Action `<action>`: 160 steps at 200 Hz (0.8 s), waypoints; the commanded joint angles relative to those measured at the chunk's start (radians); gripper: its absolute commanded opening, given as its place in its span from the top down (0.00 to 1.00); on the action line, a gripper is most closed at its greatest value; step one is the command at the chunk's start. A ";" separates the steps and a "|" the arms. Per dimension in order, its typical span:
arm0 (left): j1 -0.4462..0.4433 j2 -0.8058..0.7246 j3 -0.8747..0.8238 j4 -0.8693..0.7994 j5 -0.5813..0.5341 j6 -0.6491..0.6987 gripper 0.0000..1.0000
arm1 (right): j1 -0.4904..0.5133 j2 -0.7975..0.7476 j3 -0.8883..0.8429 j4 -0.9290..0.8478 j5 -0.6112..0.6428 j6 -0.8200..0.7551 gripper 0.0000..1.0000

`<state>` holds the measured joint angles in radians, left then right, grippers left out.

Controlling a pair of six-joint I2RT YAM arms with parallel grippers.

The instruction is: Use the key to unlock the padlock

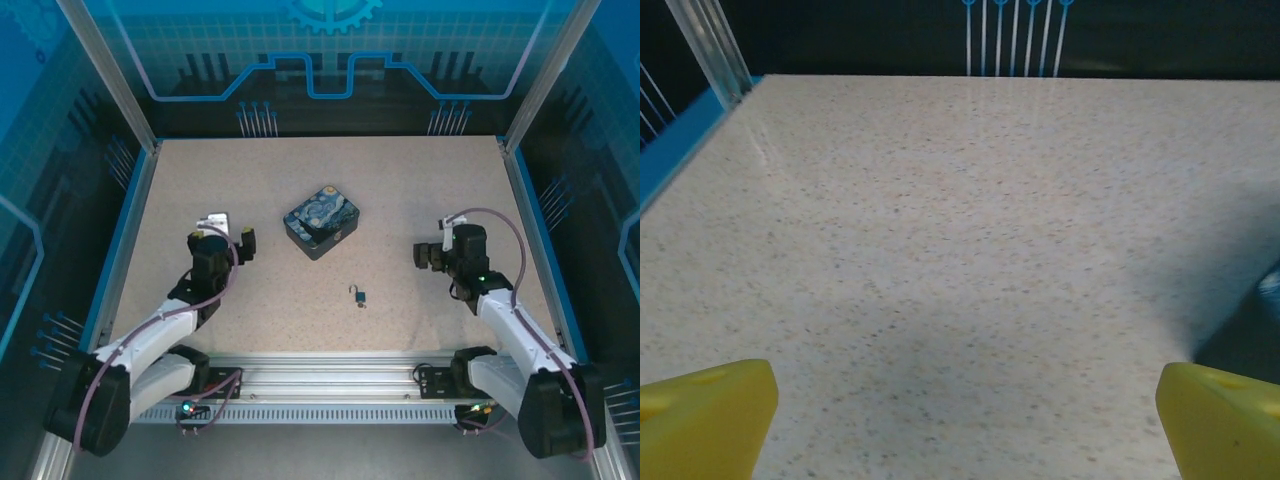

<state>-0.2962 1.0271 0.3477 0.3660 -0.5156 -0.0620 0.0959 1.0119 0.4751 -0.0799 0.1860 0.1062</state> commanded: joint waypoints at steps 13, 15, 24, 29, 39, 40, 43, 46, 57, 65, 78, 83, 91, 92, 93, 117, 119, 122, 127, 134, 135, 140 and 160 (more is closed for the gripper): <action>0.055 0.123 -0.052 0.238 -0.002 0.102 0.01 | -0.074 0.153 -0.065 0.389 -0.018 -0.016 0.00; 0.057 0.130 -0.052 0.239 0.005 0.101 0.01 | -0.074 0.160 -0.062 0.398 -0.024 -0.022 0.00; 0.069 0.170 -0.047 0.256 0.024 0.104 0.01 | -0.071 0.192 -0.070 0.480 -0.047 -0.043 0.00; 0.071 0.178 -0.032 0.231 0.031 0.100 0.01 | -0.071 0.204 -0.075 0.521 -0.052 -0.042 0.00; 0.082 0.195 -0.019 0.227 0.075 0.103 0.01 | -0.073 0.235 -0.095 0.626 -0.072 -0.031 0.00; 0.083 0.197 -0.019 0.229 0.078 0.104 0.01 | -0.073 0.237 -0.096 0.638 -0.074 -0.031 0.00; 0.086 0.203 -0.019 0.239 0.085 0.106 0.01 | -0.072 0.248 -0.101 0.664 -0.081 -0.030 0.00; 0.088 0.209 -0.019 0.252 0.090 0.107 0.01 | -0.074 0.258 -0.103 0.692 -0.087 -0.029 0.00; 0.100 0.232 -0.017 0.290 0.122 0.115 0.01 | -0.068 0.291 -0.102 0.752 -0.101 -0.050 0.00; 0.113 0.249 -0.017 0.320 0.156 0.121 0.01 | -0.062 0.315 -0.102 0.792 -0.097 -0.071 0.00; 0.132 0.276 -0.018 0.373 0.213 0.133 0.01 | -0.063 0.367 -0.103 0.842 -0.114 -0.078 0.00; 0.140 0.289 -0.017 0.395 0.236 0.136 0.01 | -0.063 0.392 -0.109 0.871 -0.130 -0.085 0.00; 0.151 0.311 -0.018 0.435 0.269 0.146 0.01 | -0.061 0.435 -0.125 0.938 -0.148 -0.093 0.00; 0.152 0.315 -0.018 0.442 0.272 0.146 0.01 | -0.060 0.439 -0.126 0.945 -0.149 -0.093 0.00; 0.154 0.318 -0.019 0.449 0.277 0.149 0.01 | -0.060 0.447 -0.128 0.952 -0.151 -0.094 0.00; 0.189 0.450 -0.047 0.653 0.333 0.155 0.01 | -0.055 0.482 -0.079 0.891 -0.175 -0.109 0.00; 0.192 0.458 -0.053 0.673 0.331 0.151 0.01 | -0.056 0.488 -0.069 0.886 -0.178 -0.111 0.00; 0.199 0.470 -0.062 0.701 0.328 0.143 0.01 | -0.057 0.490 -0.061 0.875 -0.179 -0.110 0.00; 0.207 0.485 -0.078 0.739 0.327 0.129 0.01 | -0.057 0.489 -0.035 0.814 -0.180 -0.110 0.00; 0.214 0.507 -0.092 0.790 0.327 0.117 0.01 | -0.057 0.494 -0.041 0.834 -0.180 -0.109 0.00; 0.215 0.512 -0.093 0.795 0.327 0.117 0.01 | -0.056 0.494 -0.041 0.835 -0.181 -0.110 0.00; 0.218 0.531 -0.095 0.816 0.326 0.113 0.01 | -0.056 0.490 -0.037 0.818 -0.180 -0.110 0.00; 0.222 0.522 -0.029 0.672 0.338 0.110 0.01 | -0.056 0.493 -0.038 0.827 -0.176 -0.111 0.00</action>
<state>-0.0879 1.5539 0.2771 1.0149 -0.2272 0.0586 0.0345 1.4982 0.4141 0.7341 0.0284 0.0162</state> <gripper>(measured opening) 0.990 0.997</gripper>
